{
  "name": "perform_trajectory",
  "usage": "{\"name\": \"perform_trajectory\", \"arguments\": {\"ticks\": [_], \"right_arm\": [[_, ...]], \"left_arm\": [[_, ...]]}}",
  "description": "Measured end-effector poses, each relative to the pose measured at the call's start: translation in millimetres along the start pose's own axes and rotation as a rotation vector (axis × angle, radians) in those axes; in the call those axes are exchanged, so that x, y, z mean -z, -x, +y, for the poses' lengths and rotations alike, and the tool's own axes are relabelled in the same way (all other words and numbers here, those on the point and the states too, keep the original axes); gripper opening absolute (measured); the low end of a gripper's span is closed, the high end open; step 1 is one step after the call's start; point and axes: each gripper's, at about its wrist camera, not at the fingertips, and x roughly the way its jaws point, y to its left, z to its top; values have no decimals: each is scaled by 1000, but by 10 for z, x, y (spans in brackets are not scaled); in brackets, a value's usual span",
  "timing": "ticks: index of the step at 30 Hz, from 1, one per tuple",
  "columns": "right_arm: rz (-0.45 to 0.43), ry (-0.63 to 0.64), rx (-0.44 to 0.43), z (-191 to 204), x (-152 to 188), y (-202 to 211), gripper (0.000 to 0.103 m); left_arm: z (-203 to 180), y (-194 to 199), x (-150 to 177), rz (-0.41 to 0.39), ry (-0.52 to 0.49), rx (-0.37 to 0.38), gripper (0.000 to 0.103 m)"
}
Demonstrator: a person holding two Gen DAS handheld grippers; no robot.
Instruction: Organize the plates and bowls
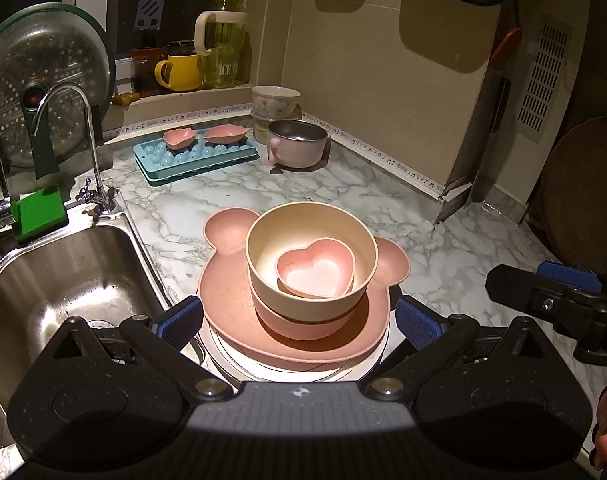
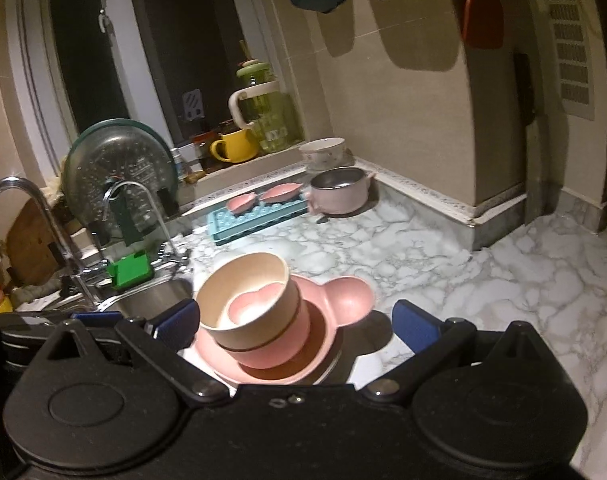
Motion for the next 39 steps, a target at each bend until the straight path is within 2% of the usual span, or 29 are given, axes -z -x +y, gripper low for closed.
{"name": "perform_trajectory", "arguments": {"ticks": [6,11,39], "right_arm": [[-35,-37,40,-36,54,46,103],[-28,-58,63,-84,40,-10,103],[8,-55,42,-98,41,-82,103]], "left_arm": [[-35,-25,5,14,1,6,103],[-30,-96,1,40,10,10,103],[-67,-123,7,55,20,-6,103]]}}
